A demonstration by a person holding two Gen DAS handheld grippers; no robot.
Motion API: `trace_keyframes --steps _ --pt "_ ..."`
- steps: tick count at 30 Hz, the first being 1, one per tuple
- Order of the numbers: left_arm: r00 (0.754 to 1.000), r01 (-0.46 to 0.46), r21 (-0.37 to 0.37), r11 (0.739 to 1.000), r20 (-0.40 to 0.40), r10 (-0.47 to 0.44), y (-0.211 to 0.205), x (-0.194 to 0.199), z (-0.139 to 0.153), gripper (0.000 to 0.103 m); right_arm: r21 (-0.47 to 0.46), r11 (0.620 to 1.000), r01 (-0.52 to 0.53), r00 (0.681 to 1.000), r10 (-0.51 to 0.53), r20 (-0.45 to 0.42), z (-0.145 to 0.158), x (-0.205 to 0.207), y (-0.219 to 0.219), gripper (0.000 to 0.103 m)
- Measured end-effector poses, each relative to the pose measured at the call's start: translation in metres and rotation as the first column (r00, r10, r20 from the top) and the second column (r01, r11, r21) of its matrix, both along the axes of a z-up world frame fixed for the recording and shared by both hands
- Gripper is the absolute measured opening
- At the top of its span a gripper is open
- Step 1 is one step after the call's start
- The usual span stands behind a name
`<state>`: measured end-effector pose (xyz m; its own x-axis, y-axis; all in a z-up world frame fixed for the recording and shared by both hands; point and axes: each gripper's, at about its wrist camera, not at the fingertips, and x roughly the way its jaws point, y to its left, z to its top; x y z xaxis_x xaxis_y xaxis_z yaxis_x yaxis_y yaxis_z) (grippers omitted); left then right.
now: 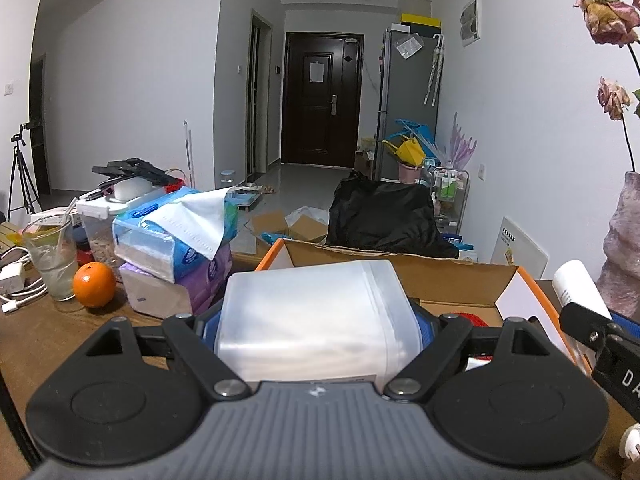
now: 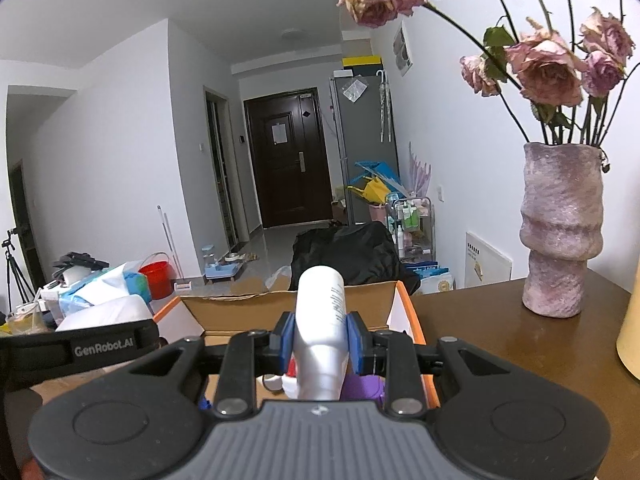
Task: Organize rigid objects
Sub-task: 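Carry the plastic box with the left tool while the right tool carries the spray bottle to the box, then open the left tool to drop the plastic box while the right tool releases the spray bottle inside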
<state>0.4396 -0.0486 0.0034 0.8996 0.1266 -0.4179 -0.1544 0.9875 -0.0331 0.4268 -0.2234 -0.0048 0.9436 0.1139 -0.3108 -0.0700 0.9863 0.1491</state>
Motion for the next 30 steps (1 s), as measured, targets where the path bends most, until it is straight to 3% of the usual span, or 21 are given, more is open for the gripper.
trace_keyframes --steps 16,30 --pt "1.0 0.019 0.027 0.999 -0.001 -0.019 -0.01 0.042 -0.005 0.086 -0.04 0.999 -0.005 1.0 0.004 -0.026 -0.005 0.044 0.004 0.026" --pt "0.999 0.035 0.065 0.997 -0.028 -0.033 -0.016 0.068 -0.018 0.086 -0.056 0.998 0.012 0.995 -0.018 -0.099 -0.018 0.082 0.0 0.026"
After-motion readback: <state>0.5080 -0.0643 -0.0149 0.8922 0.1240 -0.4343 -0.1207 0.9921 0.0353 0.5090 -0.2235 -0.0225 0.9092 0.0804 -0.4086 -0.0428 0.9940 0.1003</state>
